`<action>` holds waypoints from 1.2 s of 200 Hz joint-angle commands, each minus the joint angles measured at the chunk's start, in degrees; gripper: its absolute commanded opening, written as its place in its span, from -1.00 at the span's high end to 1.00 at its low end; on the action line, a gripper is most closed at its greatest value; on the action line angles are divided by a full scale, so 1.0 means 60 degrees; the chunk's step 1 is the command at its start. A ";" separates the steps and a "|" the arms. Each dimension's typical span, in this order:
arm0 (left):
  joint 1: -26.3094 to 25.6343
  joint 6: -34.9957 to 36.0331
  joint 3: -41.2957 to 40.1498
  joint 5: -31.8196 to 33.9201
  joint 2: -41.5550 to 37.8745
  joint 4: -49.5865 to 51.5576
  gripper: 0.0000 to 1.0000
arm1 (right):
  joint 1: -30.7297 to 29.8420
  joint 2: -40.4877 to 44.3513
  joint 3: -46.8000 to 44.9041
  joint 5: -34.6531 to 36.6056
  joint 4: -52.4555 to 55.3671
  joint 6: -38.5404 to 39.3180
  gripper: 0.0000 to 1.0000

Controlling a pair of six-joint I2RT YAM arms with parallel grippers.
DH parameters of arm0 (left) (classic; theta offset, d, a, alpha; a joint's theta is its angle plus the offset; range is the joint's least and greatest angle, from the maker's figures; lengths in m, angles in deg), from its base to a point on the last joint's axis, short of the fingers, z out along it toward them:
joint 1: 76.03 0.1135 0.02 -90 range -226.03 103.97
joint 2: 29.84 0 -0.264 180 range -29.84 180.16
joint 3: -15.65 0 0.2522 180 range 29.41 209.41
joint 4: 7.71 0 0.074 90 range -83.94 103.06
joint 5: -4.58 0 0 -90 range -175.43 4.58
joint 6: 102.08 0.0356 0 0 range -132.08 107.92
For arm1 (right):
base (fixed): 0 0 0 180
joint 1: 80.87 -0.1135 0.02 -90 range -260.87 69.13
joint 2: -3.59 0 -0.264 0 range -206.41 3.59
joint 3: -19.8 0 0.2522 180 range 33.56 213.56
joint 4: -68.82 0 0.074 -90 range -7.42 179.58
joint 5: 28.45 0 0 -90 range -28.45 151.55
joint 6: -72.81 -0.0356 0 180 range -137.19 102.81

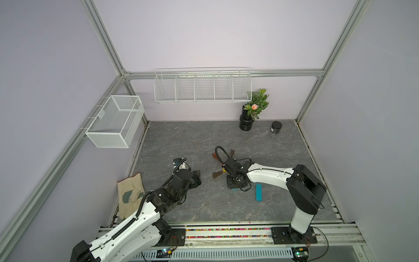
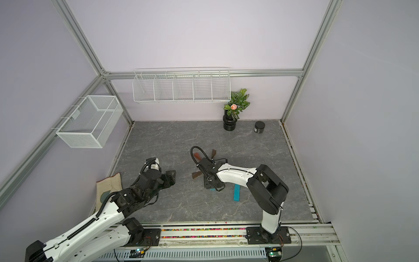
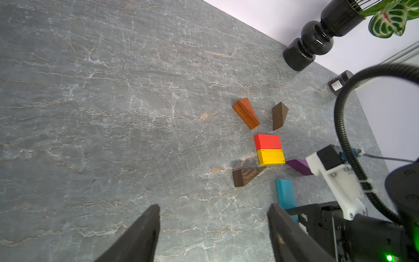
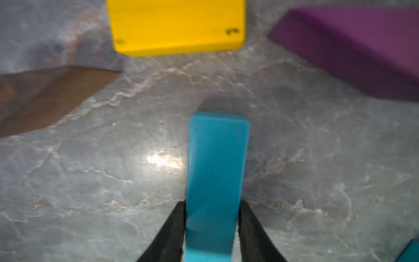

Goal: Assemble a small pinwheel with building blocks
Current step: Assemble the building block at the center of the board.

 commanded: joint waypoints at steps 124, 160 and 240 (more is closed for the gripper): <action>0.0044 -0.0191 -0.0222 0.0187 -0.0340 0.0272 -0.54 | 0.0306 -0.0581 0.1525 0.0314 0.1566 0.0181 -0.19; 0.0044 -0.0209 -0.0226 0.0199 -0.0401 0.0347 -0.54 | 0.0320 -0.0952 0.1566 0.0192 0.1484 -0.0008 -0.04; 0.0045 -0.0343 -0.0366 0.0202 -0.0649 0.0391 -0.54 | 0.0521 -0.1019 0.1740 0.0217 0.1246 -0.0054 0.36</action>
